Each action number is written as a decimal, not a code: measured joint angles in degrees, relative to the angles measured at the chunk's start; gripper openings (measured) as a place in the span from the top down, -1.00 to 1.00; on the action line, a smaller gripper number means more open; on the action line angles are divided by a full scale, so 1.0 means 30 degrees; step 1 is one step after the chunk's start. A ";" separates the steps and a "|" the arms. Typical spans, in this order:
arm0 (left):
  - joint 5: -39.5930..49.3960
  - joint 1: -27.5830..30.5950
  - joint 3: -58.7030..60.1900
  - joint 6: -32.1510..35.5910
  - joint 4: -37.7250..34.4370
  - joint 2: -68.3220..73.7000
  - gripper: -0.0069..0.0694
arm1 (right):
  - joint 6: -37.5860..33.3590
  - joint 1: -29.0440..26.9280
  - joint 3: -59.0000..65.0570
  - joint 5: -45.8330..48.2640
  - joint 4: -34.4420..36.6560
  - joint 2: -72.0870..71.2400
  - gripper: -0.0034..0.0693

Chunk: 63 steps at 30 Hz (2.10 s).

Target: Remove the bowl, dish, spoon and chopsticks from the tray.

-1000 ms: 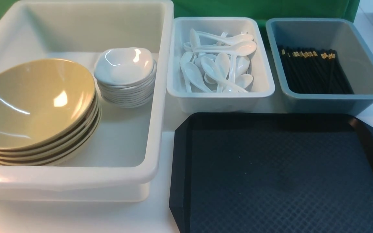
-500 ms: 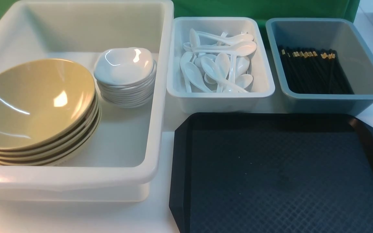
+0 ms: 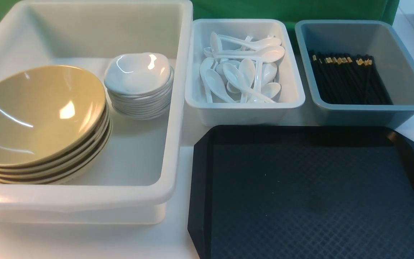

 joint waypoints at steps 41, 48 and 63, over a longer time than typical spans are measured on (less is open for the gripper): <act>-0.9344 0.4526 0.8904 0.0008 -0.0499 -0.0696 0.85 | 0.0000 0.0000 0.0000 0.0000 0.0000 -0.0016 0.69; -0.9344 0.4526 0.8904 0.0008 -0.0501 -0.0696 0.85 | 0.0000 0.0000 0.0000 0.0000 0.0000 -0.0016 0.69; -0.9344 0.4526 0.8904 0.0008 -0.0501 -0.0696 0.85 | 0.0000 0.0000 0.0000 0.0000 0.0000 -0.0016 0.68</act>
